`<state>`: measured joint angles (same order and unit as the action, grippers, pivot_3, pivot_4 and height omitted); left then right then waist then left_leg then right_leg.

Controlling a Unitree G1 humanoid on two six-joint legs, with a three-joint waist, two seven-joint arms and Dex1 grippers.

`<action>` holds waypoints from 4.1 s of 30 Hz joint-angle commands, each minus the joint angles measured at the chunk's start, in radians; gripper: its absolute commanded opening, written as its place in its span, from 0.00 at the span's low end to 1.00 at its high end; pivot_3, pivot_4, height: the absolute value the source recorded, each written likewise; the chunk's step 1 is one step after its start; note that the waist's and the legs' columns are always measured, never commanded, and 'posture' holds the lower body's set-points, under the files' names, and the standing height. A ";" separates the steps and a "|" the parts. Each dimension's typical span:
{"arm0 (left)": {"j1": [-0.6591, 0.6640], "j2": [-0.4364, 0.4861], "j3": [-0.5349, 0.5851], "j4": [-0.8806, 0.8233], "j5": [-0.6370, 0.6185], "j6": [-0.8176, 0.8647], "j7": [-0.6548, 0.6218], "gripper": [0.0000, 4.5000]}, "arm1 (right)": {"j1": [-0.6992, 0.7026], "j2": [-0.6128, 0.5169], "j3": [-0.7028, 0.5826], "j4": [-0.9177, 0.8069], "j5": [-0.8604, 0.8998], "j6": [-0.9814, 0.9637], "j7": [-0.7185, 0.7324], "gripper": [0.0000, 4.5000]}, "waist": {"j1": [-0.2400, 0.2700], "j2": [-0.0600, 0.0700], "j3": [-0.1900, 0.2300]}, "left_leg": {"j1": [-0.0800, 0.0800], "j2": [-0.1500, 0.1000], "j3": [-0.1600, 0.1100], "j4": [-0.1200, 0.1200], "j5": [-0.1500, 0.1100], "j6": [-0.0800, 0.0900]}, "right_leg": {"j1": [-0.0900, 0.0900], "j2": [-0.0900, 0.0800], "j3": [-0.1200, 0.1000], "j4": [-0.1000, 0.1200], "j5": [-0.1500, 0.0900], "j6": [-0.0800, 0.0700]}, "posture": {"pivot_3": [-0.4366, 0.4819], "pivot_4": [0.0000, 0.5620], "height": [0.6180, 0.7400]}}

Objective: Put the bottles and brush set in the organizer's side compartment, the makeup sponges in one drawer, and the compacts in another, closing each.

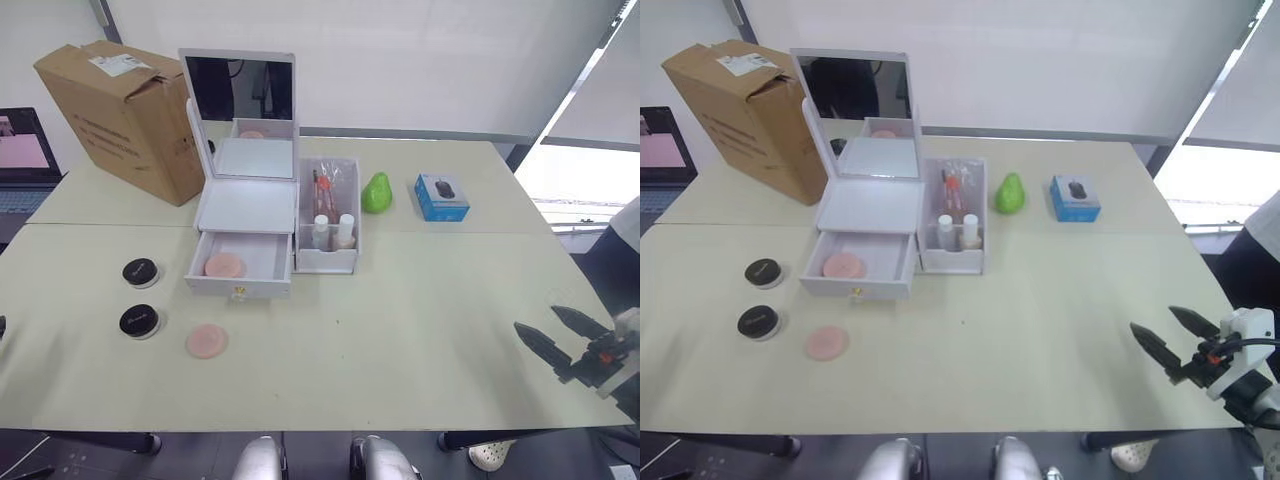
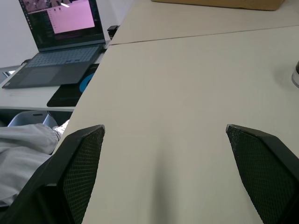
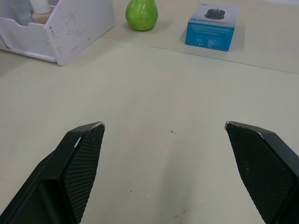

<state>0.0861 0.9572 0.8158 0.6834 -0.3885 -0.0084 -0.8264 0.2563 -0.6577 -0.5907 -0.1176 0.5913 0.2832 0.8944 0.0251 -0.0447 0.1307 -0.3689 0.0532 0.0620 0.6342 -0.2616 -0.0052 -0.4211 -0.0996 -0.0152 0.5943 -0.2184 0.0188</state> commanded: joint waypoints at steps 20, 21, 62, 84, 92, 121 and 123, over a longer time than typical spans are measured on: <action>0.476 -0.530 -0.132 -0.983 -0.181 0.215 0.099 0.99 | -0.568 0.050 0.437 -0.291 0.092 0.218 -0.092 1.00 | -0.015 0.001 -0.002 | 0.000 0.000 0.000 0.002 0.004 0.007 | 0.000 0.004 0.002 0.000 0.001 -0.001 | 0.48 0.27 1.00; 0.518 -0.560 -0.169 -1.043 -0.174 0.218 0.099 0.99 | -0.610 0.051 0.465 -0.293 0.095 0.236 -0.085 1.00 | -0.015 0.001 -0.002 | 0.000 0.000 0.000 0.003 0.004 0.007 | 0.001 0.004 0.003 0.000 0.001 -0.001 | 0.48 0.27 1.00; 0.321 -0.581 -0.550 -1.085 0.092 0.279 0.368 0.66 | -0.908 0.122 0.673 -0.319 0.066 0.322 -0.020 1.00 | -0.010 0.007 -0.006 | -0.002 -0.002 -0.007 0.008 0.005 0.009 | 0.001 0.007 0.002 0.001 0.002 -0.002 | 0.48 0.27 1.00; -0.185 -0.122 -0.374 -0.921 -0.190 0.379 0.038 0.66 | -0.895 0.120 0.673 -0.335 0.070 0.341 -0.045 1.00 | -0.008 0.004 -0.004 | -0.003 -0.001 -0.007 0.008 0.005 0.009 | 0.000 0.008 -0.001 0.001 0.003 -0.004 | 0.48 0.27 1.00; -0.449 -0.076 -0.656 -0.796 -0.169 0.427 -0.230 0.66 | -0.886 0.128 0.686 -0.342 0.055 0.339 -0.065 1.00 | -0.019 0.003 -0.005 | -0.003 -0.002 -0.008 0.008 0.006 0.009 | 0.003 0.012 0.004 0.001 0.006 -0.007 | 0.48 0.27 1.00; -0.660 -0.178 -0.800 -0.599 -0.038 0.406 -0.343 0.81 | -0.837 0.113 0.665 -0.417 0.057 0.370 -0.164 1.00 | -0.013 -0.001 -0.007 | -0.003 -0.002 -0.012 0.009 0.006 0.010 | 0.003 0.017 0.009 0.001 0.005 -0.004 | 0.48 0.27 1.00; -0.662 -0.176 -0.793 -0.603 -0.043 0.418 -0.343 0.94 | -0.836 0.113 0.664 -0.416 0.056 0.369 -0.167 1.00 | -0.013 -0.001 -0.007 | -0.003 -0.002 -0.012 0.009 0.006 0.010 | 0.003 0.018 0.009 0.001 0.005 -0.004 | 0.48 0.27 1.00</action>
<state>-0.5519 0.7765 -0.0129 0.1073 -0.4157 0.4019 -1.1739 -0.5784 -0.5385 0.1045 -0.5031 0.6410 0.6530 0.7346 0.0116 -0.0461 0.1234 -0.3718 0.0516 0.0494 0.6433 -0.2554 0.0051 -0.4180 -0.0814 -0.0057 0.5952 -0.2139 0.0149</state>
